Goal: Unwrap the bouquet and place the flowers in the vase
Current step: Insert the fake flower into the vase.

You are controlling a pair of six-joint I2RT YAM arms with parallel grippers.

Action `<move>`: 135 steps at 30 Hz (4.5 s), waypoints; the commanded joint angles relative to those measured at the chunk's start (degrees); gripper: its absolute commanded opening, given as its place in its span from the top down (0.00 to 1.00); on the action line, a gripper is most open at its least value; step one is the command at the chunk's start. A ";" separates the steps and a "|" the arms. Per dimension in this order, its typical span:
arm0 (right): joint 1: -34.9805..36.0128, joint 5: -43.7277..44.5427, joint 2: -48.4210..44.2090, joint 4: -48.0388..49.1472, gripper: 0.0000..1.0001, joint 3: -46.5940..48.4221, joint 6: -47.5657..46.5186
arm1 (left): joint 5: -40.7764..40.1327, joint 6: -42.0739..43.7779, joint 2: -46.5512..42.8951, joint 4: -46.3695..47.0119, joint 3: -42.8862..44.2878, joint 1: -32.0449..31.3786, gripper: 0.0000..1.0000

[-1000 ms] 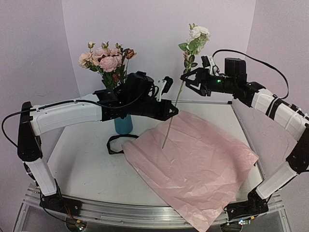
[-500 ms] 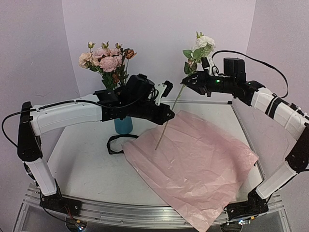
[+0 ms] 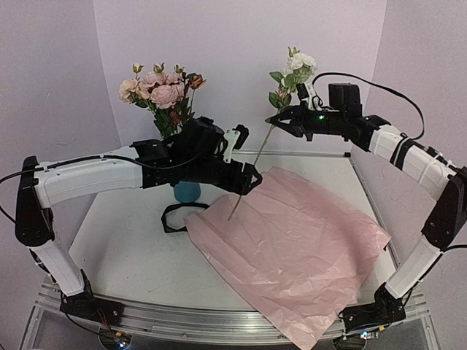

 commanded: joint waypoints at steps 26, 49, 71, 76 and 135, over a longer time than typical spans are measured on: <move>6.19 6.92 18.13 26.70 1.00 25.31 -21.55 | -24.48 -21.06 -36.79 -4.96 -24.36 3.14 0.12; 7.43 -12.93 5.44 24.20 1.00 5.77 -13.95 | -3.79 -2.39 -15.67 -4.03 4.14 3.56 0.29; 7.63 -13.18 -6.32 11.99 1.00 -6.97 -10.96 | 16.03 -2.77 -2.17 -0.72 10.95 3.56 0.52; 7.61 -14.29 -6.78 11.40 1.00 -7.28 -10.97 | 15.43 -3.21 -0.95 -0.70 12.17 3.56 0.66; 7.43 2.77 -7.05 9.70 0.02 -8.29 -14.04 | -35.06 10.13 -31.56 -0.52 -7.36 3.61 1.00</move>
